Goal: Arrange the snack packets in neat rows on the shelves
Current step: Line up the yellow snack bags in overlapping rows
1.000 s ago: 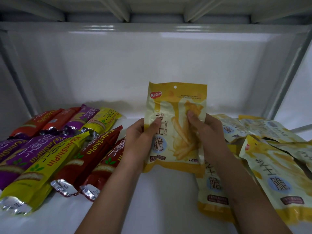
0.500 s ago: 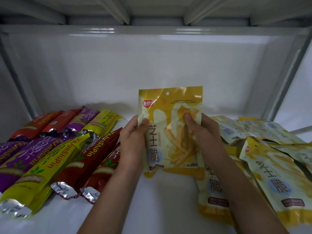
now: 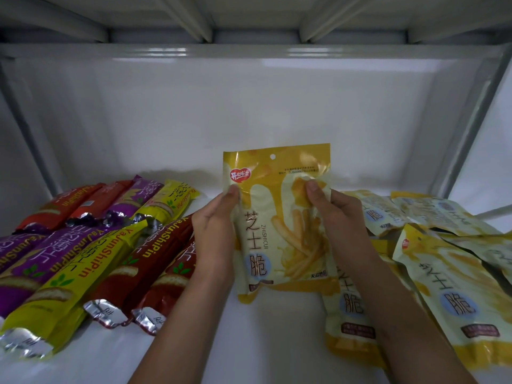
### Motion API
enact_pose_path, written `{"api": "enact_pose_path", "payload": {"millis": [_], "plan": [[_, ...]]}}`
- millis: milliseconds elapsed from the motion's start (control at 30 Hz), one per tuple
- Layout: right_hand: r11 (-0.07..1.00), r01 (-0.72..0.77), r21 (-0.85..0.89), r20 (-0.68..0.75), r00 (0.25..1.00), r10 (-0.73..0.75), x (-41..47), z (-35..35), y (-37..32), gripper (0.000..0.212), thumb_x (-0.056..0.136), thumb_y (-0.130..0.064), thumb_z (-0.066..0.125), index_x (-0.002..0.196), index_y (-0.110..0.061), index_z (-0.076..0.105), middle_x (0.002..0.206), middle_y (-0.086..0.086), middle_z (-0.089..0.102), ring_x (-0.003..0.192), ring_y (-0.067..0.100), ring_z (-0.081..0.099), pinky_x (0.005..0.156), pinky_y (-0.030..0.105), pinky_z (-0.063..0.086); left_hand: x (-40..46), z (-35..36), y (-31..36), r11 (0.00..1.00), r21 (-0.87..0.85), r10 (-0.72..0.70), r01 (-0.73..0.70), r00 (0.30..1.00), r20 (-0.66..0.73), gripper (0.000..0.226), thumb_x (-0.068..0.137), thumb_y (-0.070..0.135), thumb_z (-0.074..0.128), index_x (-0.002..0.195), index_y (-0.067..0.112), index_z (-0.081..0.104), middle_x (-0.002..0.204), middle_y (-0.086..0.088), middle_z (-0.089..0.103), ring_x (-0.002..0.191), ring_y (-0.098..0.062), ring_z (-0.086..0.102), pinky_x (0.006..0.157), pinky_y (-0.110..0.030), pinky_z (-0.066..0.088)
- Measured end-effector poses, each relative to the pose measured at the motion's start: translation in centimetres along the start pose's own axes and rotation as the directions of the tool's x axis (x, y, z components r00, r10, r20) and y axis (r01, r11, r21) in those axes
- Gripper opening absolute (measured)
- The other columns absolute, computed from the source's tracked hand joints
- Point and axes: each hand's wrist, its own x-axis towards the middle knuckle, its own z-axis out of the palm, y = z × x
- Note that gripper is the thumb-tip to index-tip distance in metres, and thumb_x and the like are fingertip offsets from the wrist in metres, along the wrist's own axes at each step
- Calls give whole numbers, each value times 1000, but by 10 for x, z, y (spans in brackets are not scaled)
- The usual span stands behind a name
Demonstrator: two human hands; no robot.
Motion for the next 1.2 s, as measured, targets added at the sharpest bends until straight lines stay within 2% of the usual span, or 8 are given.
{"api": "enact_pose_path", "payload": {"millis": [167,267,367,567,800,933,1033,1200], "plan": [[955,237,-180,-191,944,-270,-7,9,1,23,89,-37,79,110,-29,75,103,-4,74,93,17,70,78,28,59,3,0,-1,999,-43,-9,5,996,-90,31,103,30,63,81,24,83,96,-5,81,90,-24,78,90,-48,61],[862,409,-300,-226,847,-481,-9,11,6,16,87,-25,83,100,-26,74,97,-8,70,88,15,65,74,32,55,3,0,-2,996,-89,5,-16,993,-115,30,105,32,60,86,21,80,97,-7,81,92,-26,78,87,-49,63],[848,393,-355,-18,904,-426,-8,17,14,18,85,-31,84,102,-27,77,102,-15,69,95,11,67,80,32,56,2,2,-2,992,-128,-8,-2,997,-78,26,107,32,56,101,17,77,104,-10,80,93,-27,77,84,-46,64],[834,367,-412,211,929,-305,-8,20,25,59,88,-57,69,136,-24,63,125,-13,63,117,7,62,96,25,52,7,-1,-11,979,-185,-71,85,994,80,55,109,47,38,129,6,68,126,-16,74,110,-40,70,106,-67,44],[952,261,-162,147,960,-239,-8,22,19,33,98,-19,71,131,-17,70,113,-7,77,105,9,73,87,29,60,8,0,-25,994,43,86,-96,977,195,34,98,-11,55,125,3,71,120,-18,75,117,-42,70,104,-63,53],[987,142,80,207,966,-156,-12,20,9,27,101,-18,62,125,-12,72,110,2,80,103,21,76,86,34,62,8,1,-25,988,145,29,-56,983,183,48,92,18,77,137,11,64,125,-5,75,116,-25,71,97,-41,60],[985,14,175,275,959,-63,-13,18,5,30,103,-20,59,129,-12,70,120,7,77,113,29,73,98,49,59,9,0,-26,982,174,-109,69,966,232,64,79,49,86,132,17,70,121,-7,77,114,-28,73,102,-49,57],[991,72,115,183,979,-93,-8,16,10,34,93,-27,65,124,-18,74,120,7,76,112,32,73,98,60,56,6,1,-21,992,114,-80,59,979,189,54,77,38,77,122,9,73,110,-9,80,107,-28,76,90,-38,61]]}}
